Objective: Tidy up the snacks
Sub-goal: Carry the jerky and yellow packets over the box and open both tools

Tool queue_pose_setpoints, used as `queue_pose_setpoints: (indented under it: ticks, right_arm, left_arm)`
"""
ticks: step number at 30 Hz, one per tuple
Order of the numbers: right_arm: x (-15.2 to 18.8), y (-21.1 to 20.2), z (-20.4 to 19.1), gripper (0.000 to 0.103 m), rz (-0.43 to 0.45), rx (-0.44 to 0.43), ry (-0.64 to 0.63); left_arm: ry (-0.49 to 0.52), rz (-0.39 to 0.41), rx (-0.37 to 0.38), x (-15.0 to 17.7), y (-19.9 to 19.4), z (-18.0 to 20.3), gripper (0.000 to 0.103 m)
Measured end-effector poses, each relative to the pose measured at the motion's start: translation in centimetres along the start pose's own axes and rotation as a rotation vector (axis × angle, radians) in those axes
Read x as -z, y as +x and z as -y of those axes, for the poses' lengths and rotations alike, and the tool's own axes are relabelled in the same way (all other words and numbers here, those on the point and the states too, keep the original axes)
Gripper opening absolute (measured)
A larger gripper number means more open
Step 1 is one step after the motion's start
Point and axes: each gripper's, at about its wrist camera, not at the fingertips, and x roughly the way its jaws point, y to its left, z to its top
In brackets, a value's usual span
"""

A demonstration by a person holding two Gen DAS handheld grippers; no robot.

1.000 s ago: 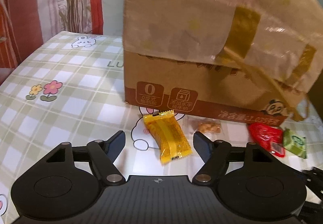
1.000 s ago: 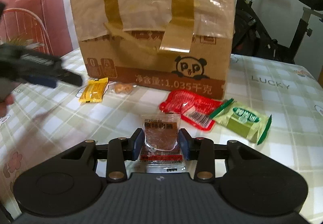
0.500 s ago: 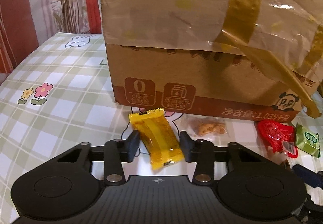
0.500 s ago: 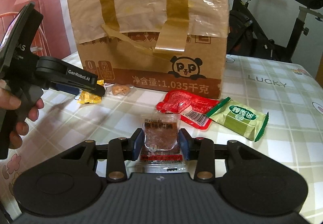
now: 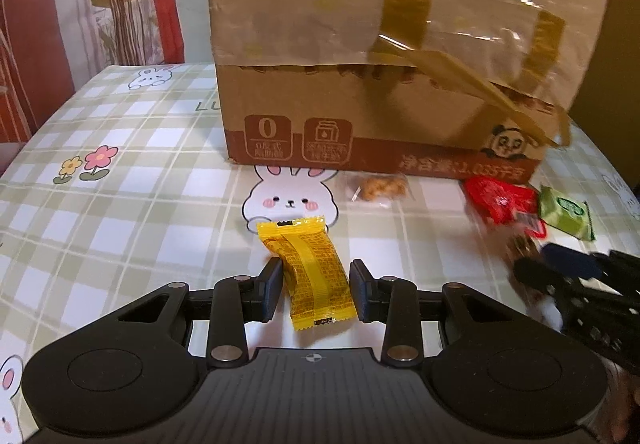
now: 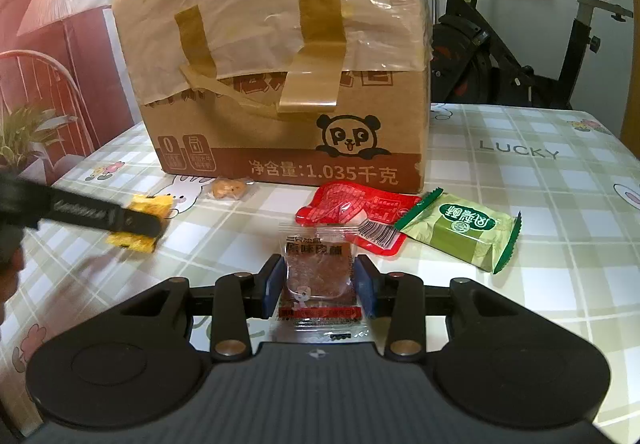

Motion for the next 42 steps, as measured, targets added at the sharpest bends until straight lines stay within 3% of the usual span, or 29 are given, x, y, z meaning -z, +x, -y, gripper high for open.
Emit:
queue_pose_setpoints:
  ticks: [10, 17, 21, 34, 37, 42]
  right_arm:
    - [0.0, -0.2, -0.1, 0.041, 0.016, 0.004, -0.003]
    - [0.3, -1.0, -0.8, 0.041, 0.013, 0.013, -0.037]
    - [-0.7, -2.6, -1.0, 0.041, 0.054, 0.013, -0.033]
    - [-10.6, -8.8, -1.4, 0.041, 0.331, -0.028, -0.058]
    - [-14.2, -8.2, -1.4, 0.041, 0.357, -0.043, -0.082]
    - [-19.8, -5.3, -1.6, 0.041, 0.362, -0.033, -0.137]
  left_arm:
    - [-0.015, 0.009, 0.013, 0.1, -1.8, -0.2, 0.038]
    - [-0.030, 0.055, 0.021, -0.6, -3.4, -0.8, 0.038]
    - [0.004, 0.103, 0.023, -1.8, -4.8, -0.6, 0.038]
    - [0.069, 0.353, 0.149, -11.3, -10.5, -0.4, 0.039]
    - [0.058, 0.385, 0.174, -14.6, -10.7, -0.2, 0.039]
    - [0.086, 0.398, 0.142, -18.7, -8.9, 1.5, 0.039]
